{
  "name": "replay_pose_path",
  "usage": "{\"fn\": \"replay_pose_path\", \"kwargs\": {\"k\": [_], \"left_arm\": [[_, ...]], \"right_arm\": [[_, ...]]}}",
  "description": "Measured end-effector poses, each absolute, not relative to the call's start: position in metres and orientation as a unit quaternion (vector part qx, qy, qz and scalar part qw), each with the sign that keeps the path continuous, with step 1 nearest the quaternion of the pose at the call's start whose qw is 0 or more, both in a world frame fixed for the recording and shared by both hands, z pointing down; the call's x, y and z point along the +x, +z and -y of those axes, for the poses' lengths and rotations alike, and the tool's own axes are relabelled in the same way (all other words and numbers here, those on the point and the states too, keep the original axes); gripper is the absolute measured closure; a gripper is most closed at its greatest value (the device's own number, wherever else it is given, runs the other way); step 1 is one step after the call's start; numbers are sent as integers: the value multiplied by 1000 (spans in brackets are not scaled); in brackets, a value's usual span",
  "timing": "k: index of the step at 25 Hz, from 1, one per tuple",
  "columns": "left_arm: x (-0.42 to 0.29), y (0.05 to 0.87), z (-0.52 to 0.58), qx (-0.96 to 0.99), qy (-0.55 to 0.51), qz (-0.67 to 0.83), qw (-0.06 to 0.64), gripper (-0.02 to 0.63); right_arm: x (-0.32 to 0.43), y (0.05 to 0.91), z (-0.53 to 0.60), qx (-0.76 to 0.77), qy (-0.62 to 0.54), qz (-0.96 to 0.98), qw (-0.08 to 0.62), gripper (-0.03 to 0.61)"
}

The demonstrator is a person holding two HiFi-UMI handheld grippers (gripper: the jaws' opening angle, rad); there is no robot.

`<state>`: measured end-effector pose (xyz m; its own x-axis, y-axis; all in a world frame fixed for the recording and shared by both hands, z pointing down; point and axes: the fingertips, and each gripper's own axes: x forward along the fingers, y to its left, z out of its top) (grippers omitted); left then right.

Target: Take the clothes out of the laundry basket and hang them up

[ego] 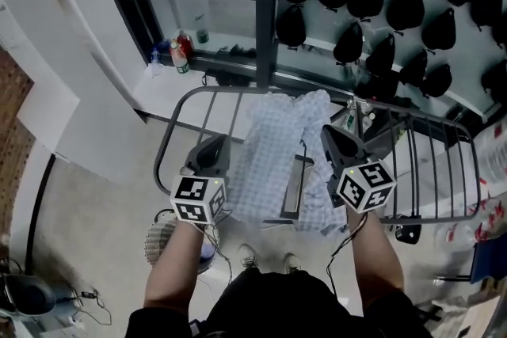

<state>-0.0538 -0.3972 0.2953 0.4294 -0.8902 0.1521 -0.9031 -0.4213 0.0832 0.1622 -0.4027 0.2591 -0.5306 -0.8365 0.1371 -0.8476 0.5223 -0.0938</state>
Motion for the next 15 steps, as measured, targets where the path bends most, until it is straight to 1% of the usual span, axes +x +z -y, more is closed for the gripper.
{"fn": "replay_pose_path", "kwargs": {"k": [6, 15], "left_arm": [[-33, 292, 361, 820, 54, 564, 85, 601], [-13, 280, 307, 777, 41, 624, 73, 601]], "right_arm": [[172, 255, 390, 433, 74, 898, 25, 574], [177, 254, 365, 353, 77, 932, 17, 574]]}}
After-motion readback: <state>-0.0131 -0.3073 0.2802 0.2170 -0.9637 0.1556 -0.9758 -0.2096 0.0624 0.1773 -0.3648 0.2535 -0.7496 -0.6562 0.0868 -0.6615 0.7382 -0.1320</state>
